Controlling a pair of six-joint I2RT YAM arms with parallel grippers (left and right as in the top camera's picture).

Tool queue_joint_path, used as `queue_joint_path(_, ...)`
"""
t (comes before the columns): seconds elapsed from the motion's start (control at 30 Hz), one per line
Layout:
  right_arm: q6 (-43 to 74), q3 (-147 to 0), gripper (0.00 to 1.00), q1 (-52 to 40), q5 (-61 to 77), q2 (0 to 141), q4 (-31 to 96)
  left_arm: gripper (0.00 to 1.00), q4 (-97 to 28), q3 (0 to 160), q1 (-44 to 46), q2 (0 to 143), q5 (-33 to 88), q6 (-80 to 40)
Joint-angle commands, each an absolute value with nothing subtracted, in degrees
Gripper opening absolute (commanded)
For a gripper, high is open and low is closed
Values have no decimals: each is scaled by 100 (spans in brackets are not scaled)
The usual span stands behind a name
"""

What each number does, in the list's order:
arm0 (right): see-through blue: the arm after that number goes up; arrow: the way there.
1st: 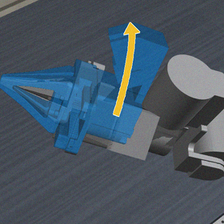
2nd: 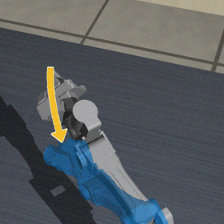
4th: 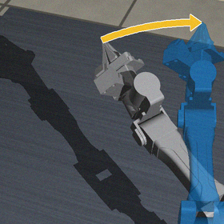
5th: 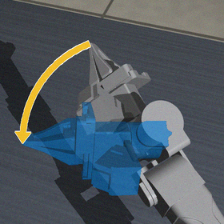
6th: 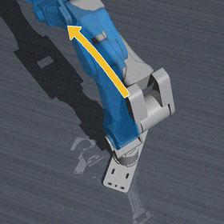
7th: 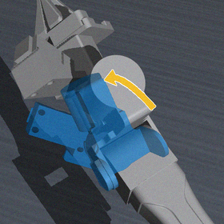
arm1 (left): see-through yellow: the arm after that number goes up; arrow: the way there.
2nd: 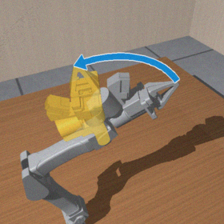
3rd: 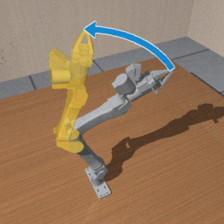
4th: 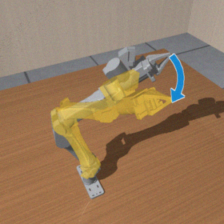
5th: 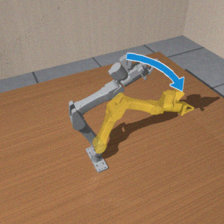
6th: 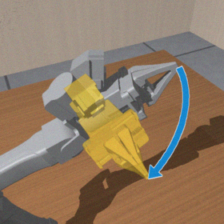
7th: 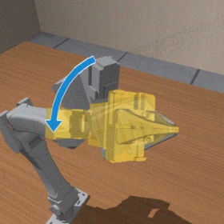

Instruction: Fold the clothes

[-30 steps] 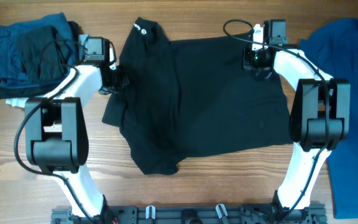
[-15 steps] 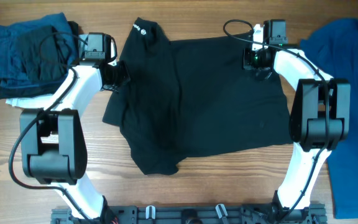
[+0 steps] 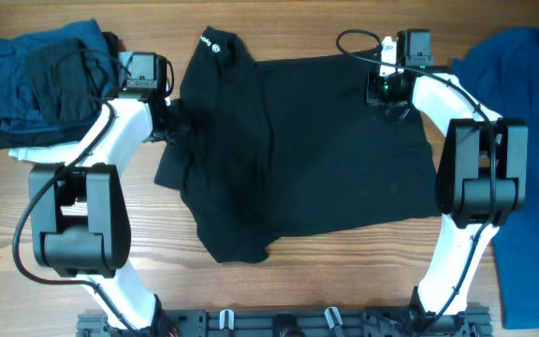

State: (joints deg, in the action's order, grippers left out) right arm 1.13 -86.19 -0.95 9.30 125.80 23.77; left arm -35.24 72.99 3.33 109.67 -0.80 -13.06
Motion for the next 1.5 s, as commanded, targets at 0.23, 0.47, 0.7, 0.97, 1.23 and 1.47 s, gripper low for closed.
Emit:
queue_joint_path(0.23,14,-8512,6,-78,635,12700,2617,46,-3483,7319,303,11640,167,-167)
queue_joint_path(0.47,12,-8512,6,-78,635,12700,2620,20,-3636,7319,248,11708,-609,-504)
queue_joint_path(0.7,14,-8512,6,-78,635,12700,2622,14,-4171,7319,-102,11708,-1271,-1863)
queue_joint_path(0.97,19,-8512,9,-78,635,12700,2576,17,-4543,7321,-554,11703,-1354,-2196)
queue_joint_path(1.23,19,-8580,14,-78,642,12442,2381,30,-4611,7957,-537,11083,-1297,-2193)
queue_joint_path(1.47,211,-8643,20,-75,639,11360,3114,47,-4650,8519,-458,10313,-43,-2193)
